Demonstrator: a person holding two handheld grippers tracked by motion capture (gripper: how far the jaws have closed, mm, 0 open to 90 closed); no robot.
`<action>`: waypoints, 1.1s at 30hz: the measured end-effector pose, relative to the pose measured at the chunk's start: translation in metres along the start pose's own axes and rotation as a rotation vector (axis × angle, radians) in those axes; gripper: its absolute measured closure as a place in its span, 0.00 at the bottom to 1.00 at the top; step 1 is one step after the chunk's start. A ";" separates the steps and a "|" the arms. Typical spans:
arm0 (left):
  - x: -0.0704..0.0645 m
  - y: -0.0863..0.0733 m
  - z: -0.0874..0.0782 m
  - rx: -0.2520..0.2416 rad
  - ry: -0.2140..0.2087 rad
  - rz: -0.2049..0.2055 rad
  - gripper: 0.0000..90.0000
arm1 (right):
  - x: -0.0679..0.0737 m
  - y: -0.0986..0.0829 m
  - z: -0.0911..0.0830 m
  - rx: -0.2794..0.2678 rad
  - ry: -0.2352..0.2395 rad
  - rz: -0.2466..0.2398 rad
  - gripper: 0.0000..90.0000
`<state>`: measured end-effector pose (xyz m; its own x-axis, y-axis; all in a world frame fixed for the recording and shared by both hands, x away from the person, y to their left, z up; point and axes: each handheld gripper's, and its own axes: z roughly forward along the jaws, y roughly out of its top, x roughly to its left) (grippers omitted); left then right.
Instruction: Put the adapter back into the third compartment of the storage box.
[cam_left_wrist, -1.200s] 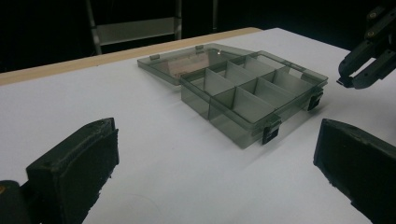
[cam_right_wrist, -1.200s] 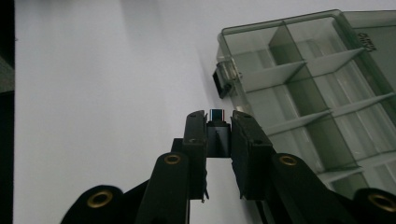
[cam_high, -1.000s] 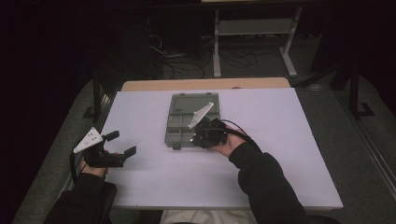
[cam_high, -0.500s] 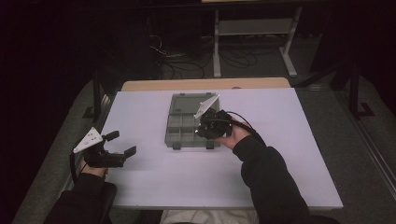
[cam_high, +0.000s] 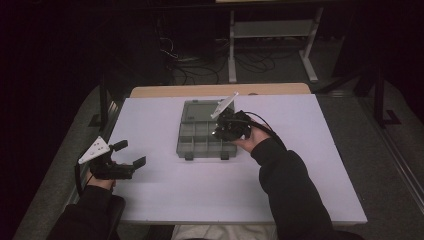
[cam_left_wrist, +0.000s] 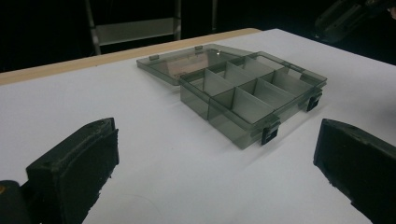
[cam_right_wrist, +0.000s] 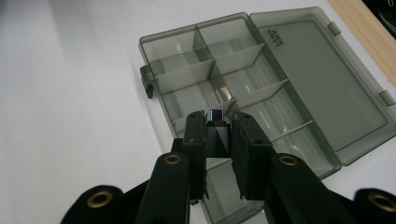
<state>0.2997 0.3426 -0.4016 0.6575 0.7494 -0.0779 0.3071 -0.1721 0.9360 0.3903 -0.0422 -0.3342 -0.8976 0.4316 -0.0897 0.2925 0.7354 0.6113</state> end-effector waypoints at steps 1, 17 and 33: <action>0.000 0.000 0.000 0.000 0.000 0.000 0.00 | -0.001 0.001 0.000 0.001 0.000 0.003 0.83; 0.000 0.000 0.000 -0.001 -0.002 0.001 0.00 | -0.018 0.014 0.013 0.022 -0.007 0.020 0.83; 0.000 0.000 0.000 -0.002 -0.003 -0.002 0.00 | -0.037 0.011 0.028 0.040 -0.026 0.054 0.83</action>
<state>0.2999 0.3430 -0.4017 0.6591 0.7477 -0.0808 0.3069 -0.1693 0.9366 0.4356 -0.0352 -0.3457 -0.8715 0.4842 -0.0781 0.3537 0.7308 0.5838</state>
